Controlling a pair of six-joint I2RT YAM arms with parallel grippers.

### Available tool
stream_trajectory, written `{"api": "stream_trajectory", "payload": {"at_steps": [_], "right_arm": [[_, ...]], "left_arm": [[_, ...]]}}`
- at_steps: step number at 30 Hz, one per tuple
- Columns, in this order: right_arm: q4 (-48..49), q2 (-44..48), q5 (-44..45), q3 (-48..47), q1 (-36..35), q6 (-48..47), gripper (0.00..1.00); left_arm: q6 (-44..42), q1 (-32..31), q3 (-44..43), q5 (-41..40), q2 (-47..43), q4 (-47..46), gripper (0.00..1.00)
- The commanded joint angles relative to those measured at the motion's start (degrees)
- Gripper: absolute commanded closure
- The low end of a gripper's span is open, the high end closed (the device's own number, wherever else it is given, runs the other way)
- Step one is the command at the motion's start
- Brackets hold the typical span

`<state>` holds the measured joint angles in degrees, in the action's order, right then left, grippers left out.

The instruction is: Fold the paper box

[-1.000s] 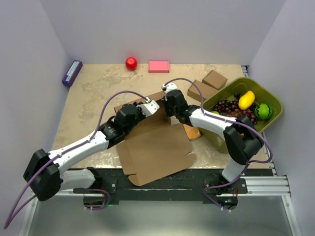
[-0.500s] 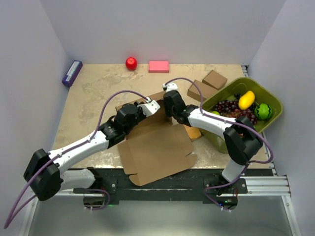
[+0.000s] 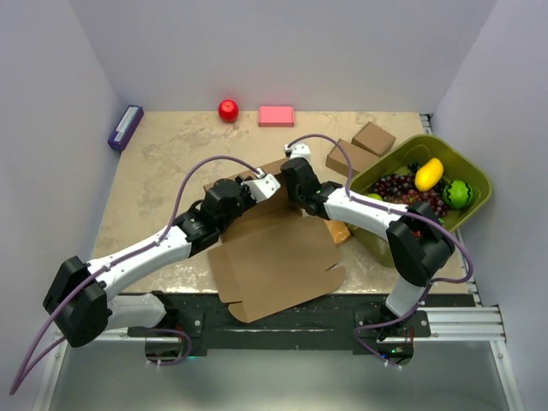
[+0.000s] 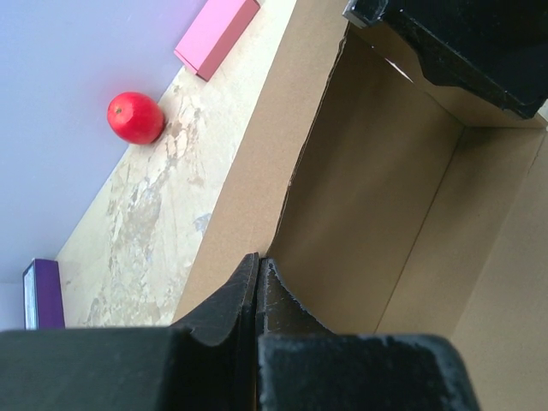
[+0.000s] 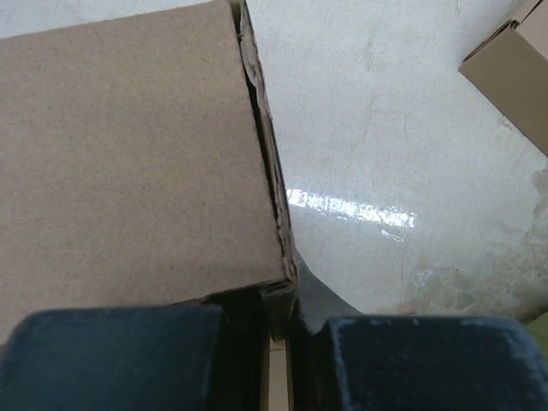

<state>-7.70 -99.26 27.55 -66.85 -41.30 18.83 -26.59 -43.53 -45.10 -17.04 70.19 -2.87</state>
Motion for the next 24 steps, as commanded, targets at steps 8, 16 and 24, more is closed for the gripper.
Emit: {"api": "stream_trajectory", "payload": {"at_steps": [8, 16, 24], "right_arm": [[0.76, 2.92, -1.88, -3.29, 1.40, 2.88, 0.43], [-1.96, 11.36, -10.23, -2.23, 1.40, 3.58, 0.13], [-12.49, 21.64, -8.22, -6.54, 1.40, 5.95, 0.01]], "left_arm": [[8.83, 3.97, -5.69, -4.67, 7.67, 9.81, 1.00], [11.82, 10.57, -8.16, -0.46, 10.57, 11.93, 1.00], [14.71, 13.73, -9.04, -2.55, 15.14, 14.65, 1.00]]}}
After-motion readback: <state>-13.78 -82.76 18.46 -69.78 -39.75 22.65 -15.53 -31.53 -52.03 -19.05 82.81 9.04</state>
